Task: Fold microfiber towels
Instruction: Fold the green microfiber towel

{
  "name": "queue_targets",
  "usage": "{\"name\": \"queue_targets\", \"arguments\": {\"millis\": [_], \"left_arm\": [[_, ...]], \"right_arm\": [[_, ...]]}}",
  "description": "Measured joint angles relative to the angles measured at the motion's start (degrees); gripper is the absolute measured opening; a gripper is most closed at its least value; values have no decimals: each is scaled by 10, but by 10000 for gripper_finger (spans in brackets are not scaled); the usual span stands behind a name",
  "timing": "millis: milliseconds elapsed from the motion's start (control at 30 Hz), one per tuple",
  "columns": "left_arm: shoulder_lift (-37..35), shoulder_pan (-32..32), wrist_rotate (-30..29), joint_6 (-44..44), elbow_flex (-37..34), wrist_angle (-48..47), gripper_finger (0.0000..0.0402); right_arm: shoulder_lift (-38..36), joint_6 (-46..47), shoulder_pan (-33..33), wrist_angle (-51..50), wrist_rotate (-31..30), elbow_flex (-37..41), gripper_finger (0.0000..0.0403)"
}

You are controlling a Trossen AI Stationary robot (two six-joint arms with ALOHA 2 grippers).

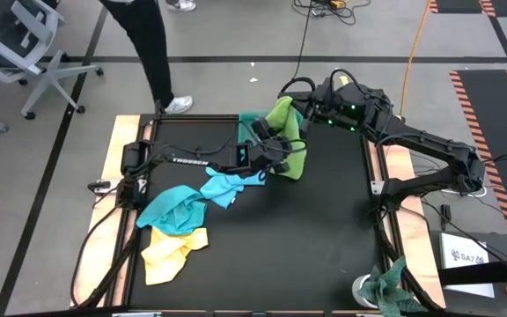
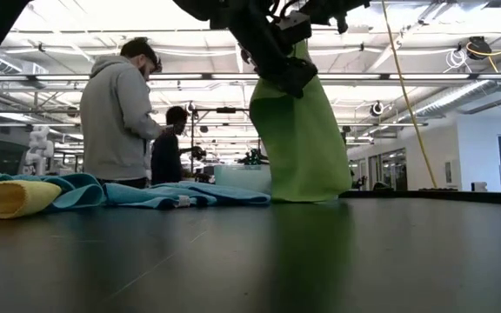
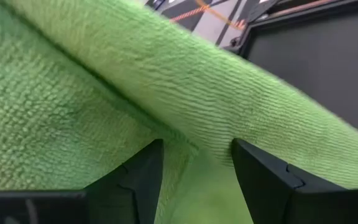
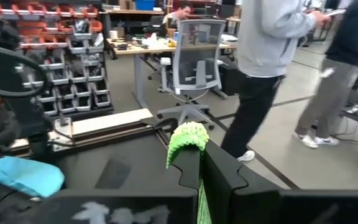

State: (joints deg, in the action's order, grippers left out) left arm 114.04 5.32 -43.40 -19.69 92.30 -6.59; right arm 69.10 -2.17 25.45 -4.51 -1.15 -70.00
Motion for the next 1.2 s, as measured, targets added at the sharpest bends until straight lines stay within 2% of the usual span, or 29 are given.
{"name": "queue_targets", "arguments": {"millis": [233, 367, 533, 700, 833, 1200], "left_arm": [[0, 11, -35, 4, 0, -6, 195], [0, 9, -101, -2, 0, -6, 195], [0, -8, -153, -53, 0, -4, 195], [0, -36, -175, -55, 0, -4, 195], [0, -57, -214, -34, 0, -4, 195], [0, -53, -218, 29, 0, -16, 195]], "right_arm": [[-3, 0, 0, 0, 15, 0, 0], [-3, -1, 0, 0, 17, 0, 0], [-3, -2, 0, 0, 18, 0, 0], [-3, -2, 0, 0, 18, 0, 0], [-3, -2, 0, 0, 18, 0, 0], [-3, 17, 0, 0, 26, 0, 0]]}}
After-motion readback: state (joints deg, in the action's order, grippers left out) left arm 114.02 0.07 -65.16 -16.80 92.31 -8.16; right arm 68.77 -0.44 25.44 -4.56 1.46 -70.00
